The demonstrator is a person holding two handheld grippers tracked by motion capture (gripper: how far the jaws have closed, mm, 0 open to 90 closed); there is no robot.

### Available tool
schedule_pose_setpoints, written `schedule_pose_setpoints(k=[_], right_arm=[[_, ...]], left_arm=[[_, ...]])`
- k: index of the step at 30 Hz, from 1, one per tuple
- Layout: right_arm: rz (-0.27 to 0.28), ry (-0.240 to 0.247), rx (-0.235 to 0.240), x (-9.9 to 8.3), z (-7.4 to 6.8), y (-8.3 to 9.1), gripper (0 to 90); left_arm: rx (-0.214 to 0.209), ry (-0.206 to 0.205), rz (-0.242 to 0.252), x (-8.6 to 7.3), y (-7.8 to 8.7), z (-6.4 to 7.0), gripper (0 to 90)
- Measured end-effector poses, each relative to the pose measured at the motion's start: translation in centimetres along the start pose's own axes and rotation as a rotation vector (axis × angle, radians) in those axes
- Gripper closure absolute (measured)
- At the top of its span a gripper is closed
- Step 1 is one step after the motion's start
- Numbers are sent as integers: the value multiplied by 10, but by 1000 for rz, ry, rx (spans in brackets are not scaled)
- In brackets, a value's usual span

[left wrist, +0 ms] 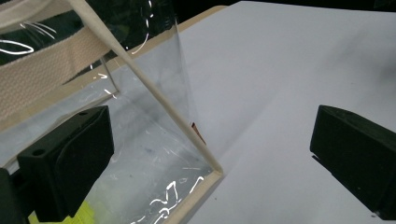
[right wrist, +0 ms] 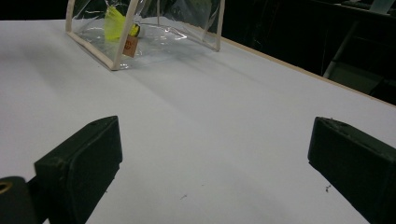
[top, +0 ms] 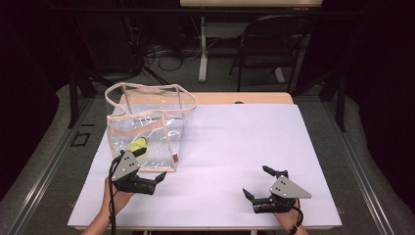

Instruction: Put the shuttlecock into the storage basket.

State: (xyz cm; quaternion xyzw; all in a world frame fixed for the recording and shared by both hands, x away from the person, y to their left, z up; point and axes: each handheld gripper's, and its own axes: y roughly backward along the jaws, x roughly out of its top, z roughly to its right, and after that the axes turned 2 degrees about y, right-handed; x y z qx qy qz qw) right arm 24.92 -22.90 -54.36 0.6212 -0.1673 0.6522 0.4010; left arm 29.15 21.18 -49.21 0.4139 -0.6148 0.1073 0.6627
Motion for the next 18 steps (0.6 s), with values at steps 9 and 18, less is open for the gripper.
schedule_pose_setpoints(k=[9, 18], right_arm=[[0, 1, -2, 0, 0, 0, 27], [-1, 3, -2, 0, -1, 0, 27]], left_arm=[[-22, 18, -5, -18, -1, 0, 0], [-27, 39, -11, -32, -2, -1, 0]])
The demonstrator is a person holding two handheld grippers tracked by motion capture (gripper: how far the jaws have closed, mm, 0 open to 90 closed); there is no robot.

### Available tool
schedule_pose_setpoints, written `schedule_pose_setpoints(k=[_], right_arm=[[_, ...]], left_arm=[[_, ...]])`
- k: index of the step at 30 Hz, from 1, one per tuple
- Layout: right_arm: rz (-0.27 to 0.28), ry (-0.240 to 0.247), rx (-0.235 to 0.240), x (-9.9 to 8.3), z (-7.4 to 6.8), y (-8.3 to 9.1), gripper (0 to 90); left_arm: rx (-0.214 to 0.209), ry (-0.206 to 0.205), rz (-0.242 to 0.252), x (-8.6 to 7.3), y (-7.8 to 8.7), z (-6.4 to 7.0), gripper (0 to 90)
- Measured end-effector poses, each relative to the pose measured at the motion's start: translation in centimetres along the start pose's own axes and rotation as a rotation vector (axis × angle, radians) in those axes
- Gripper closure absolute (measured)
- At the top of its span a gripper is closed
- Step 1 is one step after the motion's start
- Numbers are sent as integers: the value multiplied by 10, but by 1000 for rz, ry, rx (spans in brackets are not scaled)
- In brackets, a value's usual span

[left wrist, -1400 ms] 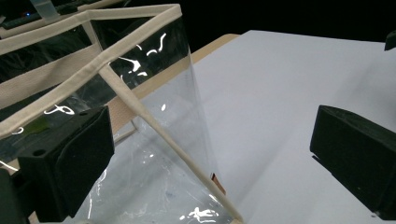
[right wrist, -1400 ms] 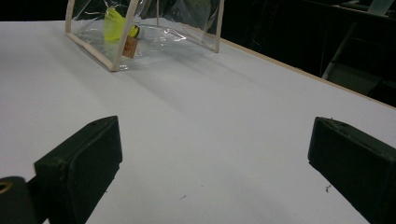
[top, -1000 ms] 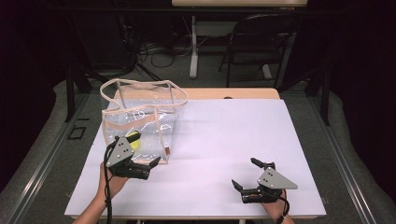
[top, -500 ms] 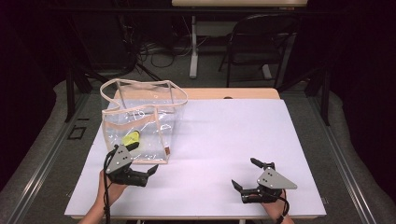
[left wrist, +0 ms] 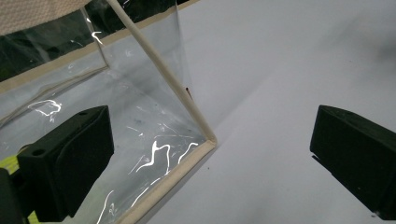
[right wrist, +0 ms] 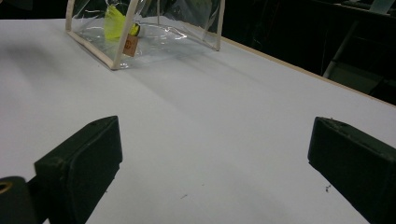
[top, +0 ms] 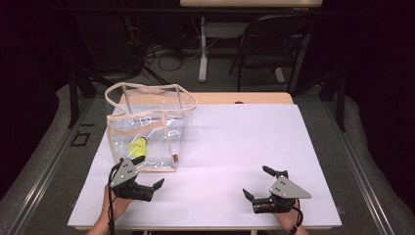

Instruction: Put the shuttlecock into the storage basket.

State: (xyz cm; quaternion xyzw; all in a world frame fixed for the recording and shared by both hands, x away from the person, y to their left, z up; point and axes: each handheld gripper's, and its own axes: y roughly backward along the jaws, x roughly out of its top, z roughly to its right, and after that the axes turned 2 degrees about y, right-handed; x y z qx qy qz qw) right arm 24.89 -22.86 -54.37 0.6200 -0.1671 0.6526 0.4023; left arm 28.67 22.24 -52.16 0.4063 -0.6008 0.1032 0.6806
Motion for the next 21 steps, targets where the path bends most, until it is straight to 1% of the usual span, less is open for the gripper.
schedule_pose_setpoints(k=[11, 18, 21], right_arm=[[-3, -1, 2, 0, -1, 0, 28], [-2, 0, 3, 0, -1, 0, 28], [-1, -3, 2, 0, 0, 0, 28]], left_arm=[[4, 21, -3, -11, 0, 0, 0], [7, 23, 2, -18, 1, 3, 0], [10, 18, 11, -22, 2, 4, 0]])
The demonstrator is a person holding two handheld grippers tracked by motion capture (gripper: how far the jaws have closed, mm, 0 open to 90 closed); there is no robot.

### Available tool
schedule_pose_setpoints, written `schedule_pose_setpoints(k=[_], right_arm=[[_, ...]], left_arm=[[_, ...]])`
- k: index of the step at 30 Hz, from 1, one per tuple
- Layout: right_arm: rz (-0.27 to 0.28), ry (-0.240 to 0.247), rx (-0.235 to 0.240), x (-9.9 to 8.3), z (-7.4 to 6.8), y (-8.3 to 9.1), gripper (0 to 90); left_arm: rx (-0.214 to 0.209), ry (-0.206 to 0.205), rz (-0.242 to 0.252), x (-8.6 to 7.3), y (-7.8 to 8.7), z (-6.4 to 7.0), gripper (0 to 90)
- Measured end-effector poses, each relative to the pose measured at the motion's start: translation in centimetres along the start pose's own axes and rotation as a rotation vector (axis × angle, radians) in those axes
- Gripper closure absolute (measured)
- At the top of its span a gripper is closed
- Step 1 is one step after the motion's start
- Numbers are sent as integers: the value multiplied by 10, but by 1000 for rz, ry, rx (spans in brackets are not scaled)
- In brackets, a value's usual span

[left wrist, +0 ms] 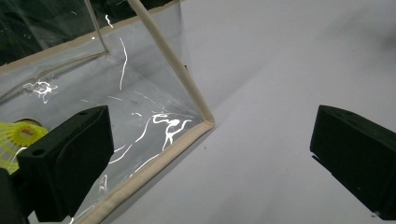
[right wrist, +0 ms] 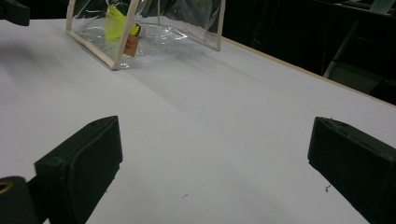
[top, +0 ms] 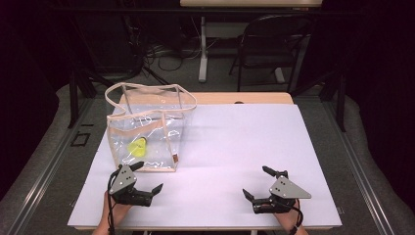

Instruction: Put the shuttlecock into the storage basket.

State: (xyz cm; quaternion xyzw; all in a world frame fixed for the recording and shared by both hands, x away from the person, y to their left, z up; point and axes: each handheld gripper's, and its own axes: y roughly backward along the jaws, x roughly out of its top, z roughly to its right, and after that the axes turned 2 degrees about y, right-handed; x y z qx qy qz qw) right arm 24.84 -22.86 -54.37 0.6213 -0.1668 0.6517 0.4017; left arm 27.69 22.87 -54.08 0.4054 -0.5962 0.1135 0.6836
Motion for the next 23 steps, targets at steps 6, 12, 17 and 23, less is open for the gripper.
schedule_pose_setpoints(k=[6, 12, 17, 23], right_arm=[[2, 4, -3, 0, 1, 0, 28], [2, 5, -3, -1, 1, 1, 28], [5, 3, -1, -1, 1, 1, 28], [5, -4, 4, -1, 2, 1, 24]], left_arm=[[1, 3, 10, -9, 3, 3, 0], [4, 17, 12, -16, 5, 6, 0], [6, 19, 9, -17, 5, 8, 0], [0, 27, 9, -16, 3, 5, 0]])
